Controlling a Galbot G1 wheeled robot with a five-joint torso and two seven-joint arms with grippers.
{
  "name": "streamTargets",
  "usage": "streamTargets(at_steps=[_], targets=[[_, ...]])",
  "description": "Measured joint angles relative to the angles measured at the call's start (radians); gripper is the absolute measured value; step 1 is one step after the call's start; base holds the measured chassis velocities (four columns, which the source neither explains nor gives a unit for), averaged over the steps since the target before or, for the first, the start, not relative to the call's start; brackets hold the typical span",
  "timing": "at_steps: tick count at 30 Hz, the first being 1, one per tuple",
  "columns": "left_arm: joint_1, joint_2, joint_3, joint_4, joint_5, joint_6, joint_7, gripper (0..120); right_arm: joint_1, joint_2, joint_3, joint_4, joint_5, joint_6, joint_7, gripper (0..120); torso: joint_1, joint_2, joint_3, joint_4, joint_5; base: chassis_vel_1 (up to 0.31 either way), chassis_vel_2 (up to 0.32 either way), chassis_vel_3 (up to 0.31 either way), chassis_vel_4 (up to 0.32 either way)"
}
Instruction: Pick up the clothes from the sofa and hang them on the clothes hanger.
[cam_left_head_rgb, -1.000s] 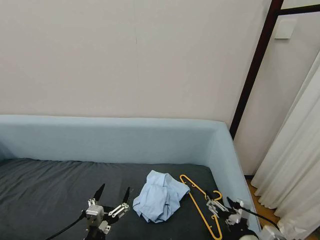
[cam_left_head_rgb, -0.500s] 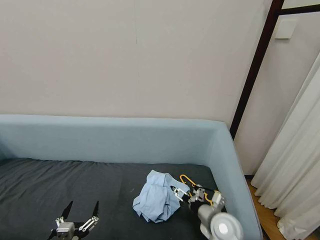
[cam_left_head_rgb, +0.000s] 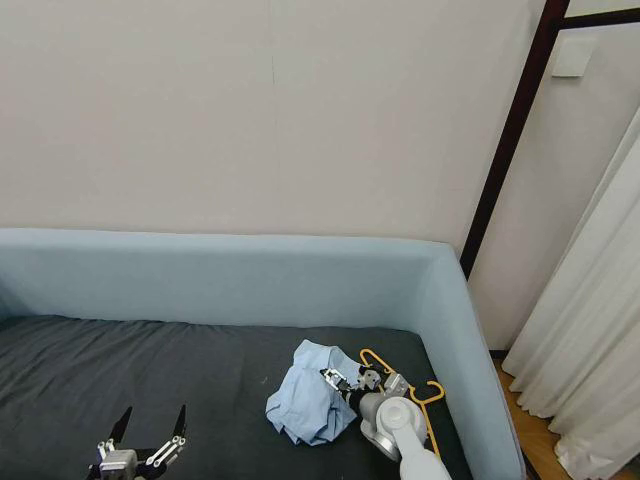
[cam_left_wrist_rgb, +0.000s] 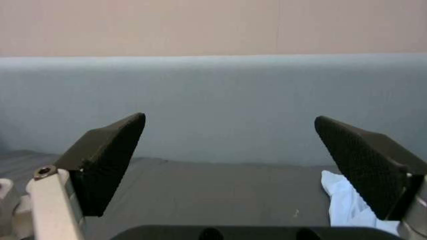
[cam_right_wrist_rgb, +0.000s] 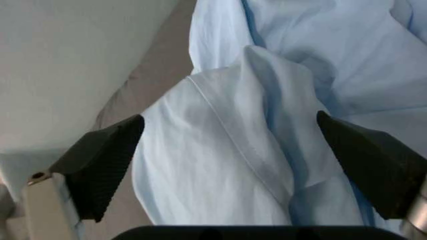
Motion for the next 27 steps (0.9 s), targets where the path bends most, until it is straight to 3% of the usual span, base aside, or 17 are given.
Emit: streamTargets(at_steps=[27], targets=[[-0.048,0.050,-0.006,0.048,-0.052,0.003,-0.004,100,-0.019,0.028,-0.019,0.002,-0.114,0.054,-0.098,1,0.000,0.000,0.000,0.0000,0.0001,0.000,0.000,0.000,0.000]])
